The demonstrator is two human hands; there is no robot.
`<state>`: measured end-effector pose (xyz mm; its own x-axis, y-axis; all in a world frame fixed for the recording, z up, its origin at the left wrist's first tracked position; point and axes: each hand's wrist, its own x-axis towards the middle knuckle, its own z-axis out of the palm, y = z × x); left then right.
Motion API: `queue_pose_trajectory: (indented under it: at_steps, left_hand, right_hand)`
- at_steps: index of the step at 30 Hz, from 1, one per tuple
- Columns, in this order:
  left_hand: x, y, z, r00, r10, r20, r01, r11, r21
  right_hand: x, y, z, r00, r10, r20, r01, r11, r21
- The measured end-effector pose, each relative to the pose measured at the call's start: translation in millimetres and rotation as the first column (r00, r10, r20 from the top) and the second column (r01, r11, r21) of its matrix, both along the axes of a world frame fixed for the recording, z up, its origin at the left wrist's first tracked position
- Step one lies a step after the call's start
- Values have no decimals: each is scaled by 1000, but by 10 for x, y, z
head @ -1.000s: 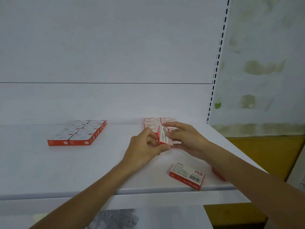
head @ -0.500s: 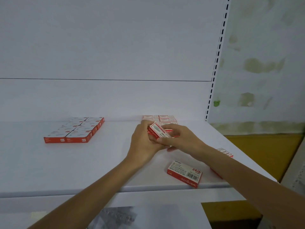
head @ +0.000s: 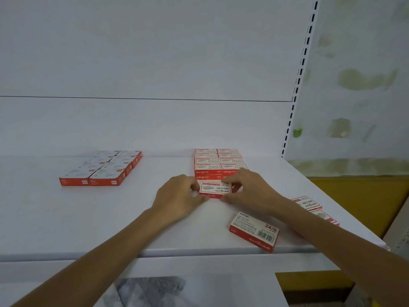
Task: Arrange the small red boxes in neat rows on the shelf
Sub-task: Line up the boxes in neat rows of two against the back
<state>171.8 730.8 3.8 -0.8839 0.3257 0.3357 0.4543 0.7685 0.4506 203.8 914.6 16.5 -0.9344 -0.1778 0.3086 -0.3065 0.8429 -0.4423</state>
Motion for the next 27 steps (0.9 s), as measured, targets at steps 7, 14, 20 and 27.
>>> queue_pose_trajectory:
  at_steps: [7, 14, 20, 27]
  left_hand:
    - [17, 7, -100, 986, 58, -155, -87, 978, -189]
    - [-8, 11, -138, 983, 80, -167, -113, 973, -201]
    - [-28, 3, -155, 979, 60, -193, -96, 978, -186]
    - [31, 2, -86, 983, 6, -182, -37, 985, -170]
  right_hand:
    - [-184, -63, -45, 996, -77, -40, 80, 995, 62]
    - [-305, -168, -19, 989, -136, -62, 142, 983, 118]
    - [-330, -248, 7, 977, -200, -73, 211, 952, 220]
    - [-364, -113, -17, 993, -115, -38, 120, 981, 153]
